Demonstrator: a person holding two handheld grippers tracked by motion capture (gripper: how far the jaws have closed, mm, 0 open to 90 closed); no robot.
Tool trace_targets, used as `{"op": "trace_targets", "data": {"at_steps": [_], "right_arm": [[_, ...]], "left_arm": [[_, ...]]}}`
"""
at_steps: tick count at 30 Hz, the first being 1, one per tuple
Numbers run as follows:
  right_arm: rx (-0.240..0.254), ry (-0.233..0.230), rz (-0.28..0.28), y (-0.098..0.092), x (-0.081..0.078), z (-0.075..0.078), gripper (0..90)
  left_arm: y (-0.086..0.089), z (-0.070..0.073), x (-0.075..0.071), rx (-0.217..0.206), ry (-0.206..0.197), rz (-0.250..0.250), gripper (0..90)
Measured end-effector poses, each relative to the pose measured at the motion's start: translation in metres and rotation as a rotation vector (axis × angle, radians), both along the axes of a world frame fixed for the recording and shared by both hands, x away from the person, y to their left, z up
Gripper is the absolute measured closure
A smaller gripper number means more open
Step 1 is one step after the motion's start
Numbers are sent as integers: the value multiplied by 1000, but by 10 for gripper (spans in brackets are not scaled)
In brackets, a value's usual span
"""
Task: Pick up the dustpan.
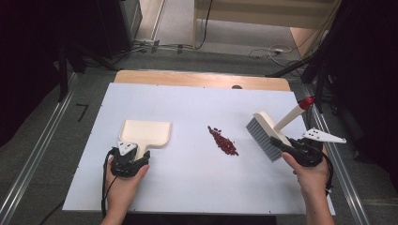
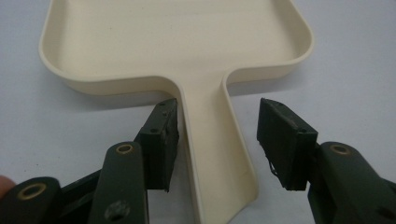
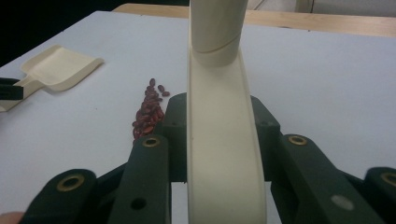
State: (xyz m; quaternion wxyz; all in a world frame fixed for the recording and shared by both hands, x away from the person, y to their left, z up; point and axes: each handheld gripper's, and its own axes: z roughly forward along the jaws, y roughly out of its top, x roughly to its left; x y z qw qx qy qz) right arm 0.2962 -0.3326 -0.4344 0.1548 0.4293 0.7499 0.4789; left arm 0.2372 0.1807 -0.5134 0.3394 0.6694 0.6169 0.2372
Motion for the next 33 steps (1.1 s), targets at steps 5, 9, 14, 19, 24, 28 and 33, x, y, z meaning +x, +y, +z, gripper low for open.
{"op": "trace_targets", "data": {"at_steps": [5, 9, 14, 19, 24, 28, 33], "right_arm": [[0, -1, -4, -1, 0, 0, 651], [-1, -2, -5, -1, -1, 0, 651], [-4, -2, -8, -1, -1, -1, 651], [-4, -1, -10, -2, -1, -1, 651], [-6, -1, -7, -1, -1, 0, 651], [-6, -3, -7, -1, -1, 0, 651], [-4, -3, -7, -1, -2, 1, 651]], "left_arm": [[-2, -3, 3, 23, 13, 30, 534], [-5, -4, 5, 54, 10, 40, 558], [-8, -4, 6, 92, 19, 44, 576], [-3, -4, 7, 72, 20, 22, 652], [1, -4, 7, 71, 7, -8, 659], [5, -4, 6, 65, -6, -37, 663], [9, 0, 5, 48, -49, -58, 664]]}}
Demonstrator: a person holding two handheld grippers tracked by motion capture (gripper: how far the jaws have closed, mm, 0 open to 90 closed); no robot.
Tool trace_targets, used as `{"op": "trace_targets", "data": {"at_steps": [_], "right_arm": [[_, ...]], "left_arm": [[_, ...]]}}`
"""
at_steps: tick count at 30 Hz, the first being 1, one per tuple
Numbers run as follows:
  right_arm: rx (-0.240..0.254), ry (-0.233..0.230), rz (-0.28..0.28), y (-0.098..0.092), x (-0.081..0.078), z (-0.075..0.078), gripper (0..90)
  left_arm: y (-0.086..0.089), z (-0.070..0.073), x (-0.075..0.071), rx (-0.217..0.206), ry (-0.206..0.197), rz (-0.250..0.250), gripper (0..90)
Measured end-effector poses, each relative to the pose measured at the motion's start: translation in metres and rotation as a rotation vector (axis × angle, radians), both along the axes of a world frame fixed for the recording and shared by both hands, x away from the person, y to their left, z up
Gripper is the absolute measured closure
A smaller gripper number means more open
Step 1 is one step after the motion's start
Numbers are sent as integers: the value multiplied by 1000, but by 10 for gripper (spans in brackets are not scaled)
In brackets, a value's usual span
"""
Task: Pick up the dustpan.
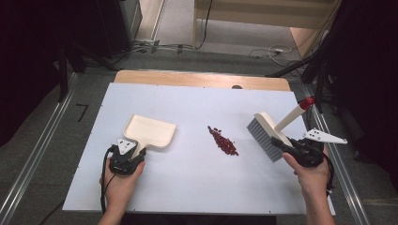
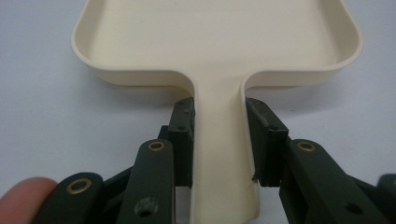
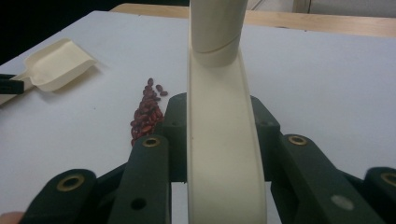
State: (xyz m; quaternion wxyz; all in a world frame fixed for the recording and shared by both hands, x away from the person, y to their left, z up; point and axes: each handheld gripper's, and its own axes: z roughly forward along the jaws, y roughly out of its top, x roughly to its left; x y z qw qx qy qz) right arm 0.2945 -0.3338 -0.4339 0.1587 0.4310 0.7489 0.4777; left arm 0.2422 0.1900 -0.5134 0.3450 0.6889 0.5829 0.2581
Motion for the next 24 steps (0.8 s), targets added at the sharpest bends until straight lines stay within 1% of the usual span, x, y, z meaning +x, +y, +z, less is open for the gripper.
{"op": "trace_targets", "data": {"at_steps": [1, 2, 3, 4, 6, 9, 11, 12, 15, 21, 24], "right_arm": [[-2, 0, -2, 0, 0, 0, 651], [0, 1, -5, 0, 0, 0, 652], [1, -1, -7, -1, 0, 0, 652], [2, -1, -8, -1, 0, 0, 651], [5, -1, -11, -2, 0, 0, 652], [4, -2, -17, -3, 0, 1, 652], [7, -9, -18, -4, 0, 1, 652], [6, -9, -23, -4, 0, 1, 652], [11, -11, -29, -5, 0, 3, 652], [13, -14, -40, -8, 0, 3, 652], [18, -13, -44, -9, 0, 3, 652]], "left_arm": [[1, 1, -1, -3, -8, -3, 664], [2, 2, -1, -5, -7, -7, 664], [3, 3, -1, -20, -7, -14, 664], [4, 5, -2, -25, -10, -20, 663], [3, 9, -3, -14, -21, -28, 664], [3, 18, -5, -10, -33, -55, 664], [2, 24, -6, 4, -43, -77, 664], [1, 27, -7, 7, -47, -81, 664], [1, 36, -6, -7, -60, -97, 664], [-2, 48, -2, -11, -70, -130, 663], [-3, 51, 0, -12, -65, -152, 663]]}}
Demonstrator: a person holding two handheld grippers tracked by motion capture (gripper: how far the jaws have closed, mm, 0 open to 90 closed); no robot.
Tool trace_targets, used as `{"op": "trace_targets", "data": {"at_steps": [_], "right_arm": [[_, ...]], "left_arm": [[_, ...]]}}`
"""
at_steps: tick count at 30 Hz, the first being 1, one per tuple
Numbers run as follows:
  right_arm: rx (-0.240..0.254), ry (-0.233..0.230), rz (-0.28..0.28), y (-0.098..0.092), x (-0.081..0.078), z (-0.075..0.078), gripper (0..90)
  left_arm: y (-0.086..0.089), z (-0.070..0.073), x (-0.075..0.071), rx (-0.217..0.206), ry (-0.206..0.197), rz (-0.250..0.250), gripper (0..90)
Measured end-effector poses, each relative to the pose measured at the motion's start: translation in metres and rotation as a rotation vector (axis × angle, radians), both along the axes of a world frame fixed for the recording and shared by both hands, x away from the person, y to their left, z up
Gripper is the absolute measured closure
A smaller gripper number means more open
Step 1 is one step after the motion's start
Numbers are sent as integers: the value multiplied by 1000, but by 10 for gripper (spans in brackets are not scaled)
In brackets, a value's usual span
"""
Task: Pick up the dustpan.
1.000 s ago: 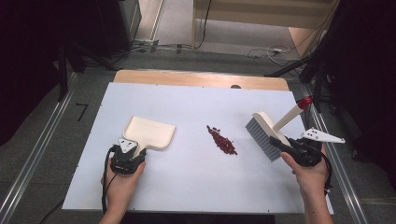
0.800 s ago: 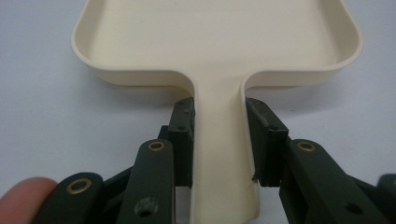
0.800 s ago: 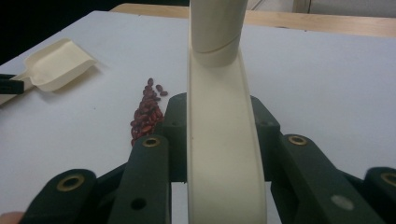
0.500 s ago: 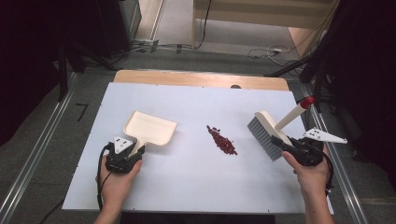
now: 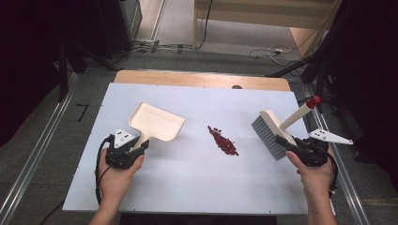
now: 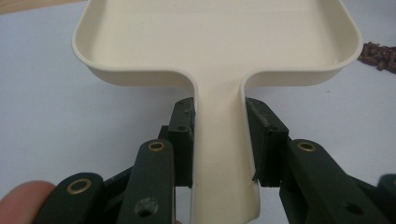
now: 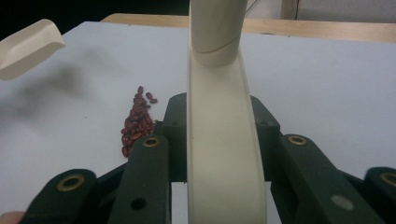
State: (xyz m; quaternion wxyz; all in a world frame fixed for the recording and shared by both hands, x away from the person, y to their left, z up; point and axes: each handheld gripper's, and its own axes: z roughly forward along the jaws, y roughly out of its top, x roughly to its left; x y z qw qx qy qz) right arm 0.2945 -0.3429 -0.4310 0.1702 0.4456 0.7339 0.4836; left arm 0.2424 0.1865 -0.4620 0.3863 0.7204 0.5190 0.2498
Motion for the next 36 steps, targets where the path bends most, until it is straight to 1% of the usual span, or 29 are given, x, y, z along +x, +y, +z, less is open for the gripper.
{"op": "trace_targets", "data": {"at_steps": [9, 12, 18, 19, 24, 36], "right_arm": [[4, 0, -3, 0, 1, 0, 652], [2, 2, -6, 0, 1, 0, 652], [6, 5, -10, 0, 1, 0, 652], [5, 6, -9, 0, 1, 0, 652], [-1, 8, -2, 2, 2, 0, 652], [-7, 11, -8, 4, 2, -1, 652]], "left_arm": [[-9, 4, 2, 22, -1, -71, 663], [-13, 4, 3, 19, 1, -95, 664], [-19, 3, 3, 15, 8, -125, 663], [-20, 3, 3, 21, 11, -132, 664], [-26, 3, 3, 16, 6, -150, 663], [-42, 1, 1, 31, 15, -222, 663]]}}
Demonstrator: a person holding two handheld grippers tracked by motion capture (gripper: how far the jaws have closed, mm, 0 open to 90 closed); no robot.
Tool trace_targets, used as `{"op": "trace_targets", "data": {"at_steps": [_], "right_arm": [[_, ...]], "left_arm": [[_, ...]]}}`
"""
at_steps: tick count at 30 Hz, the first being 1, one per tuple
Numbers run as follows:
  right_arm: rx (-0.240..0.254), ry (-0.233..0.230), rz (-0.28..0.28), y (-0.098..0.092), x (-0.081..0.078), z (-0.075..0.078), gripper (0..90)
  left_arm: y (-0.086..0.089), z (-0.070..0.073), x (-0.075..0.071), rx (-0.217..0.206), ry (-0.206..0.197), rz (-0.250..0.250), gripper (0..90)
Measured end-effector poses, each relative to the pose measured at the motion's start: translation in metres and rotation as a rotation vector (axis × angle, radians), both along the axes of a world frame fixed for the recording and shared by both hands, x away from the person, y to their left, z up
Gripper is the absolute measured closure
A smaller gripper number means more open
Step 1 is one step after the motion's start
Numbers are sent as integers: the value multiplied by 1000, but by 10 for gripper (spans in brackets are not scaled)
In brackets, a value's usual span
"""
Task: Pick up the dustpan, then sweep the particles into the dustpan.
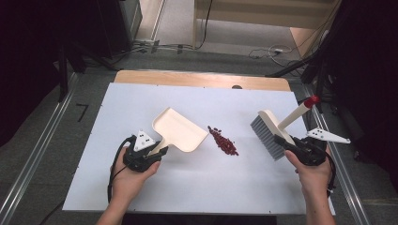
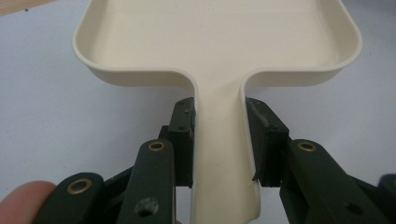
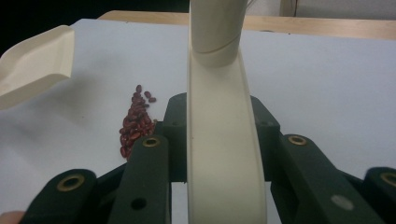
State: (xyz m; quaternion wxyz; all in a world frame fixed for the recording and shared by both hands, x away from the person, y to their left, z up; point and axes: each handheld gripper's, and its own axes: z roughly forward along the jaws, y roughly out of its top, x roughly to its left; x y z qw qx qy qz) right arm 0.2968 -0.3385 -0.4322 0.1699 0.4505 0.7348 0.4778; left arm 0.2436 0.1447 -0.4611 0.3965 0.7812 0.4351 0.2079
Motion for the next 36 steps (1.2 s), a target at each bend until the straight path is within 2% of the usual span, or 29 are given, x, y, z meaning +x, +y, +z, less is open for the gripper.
{"op": "trace_targets", "data": {"at_steps": [20, 36], "right_arm": [[-5, -13, -8, 5, 4, 1, 652], [-60, -9, 6, 28, 14, -5, 652]], "left_arm": [[-24, -7, -1, 35, 36, -116, 662], [-43, -17, 4, 94, 99, -227, 663]]}}
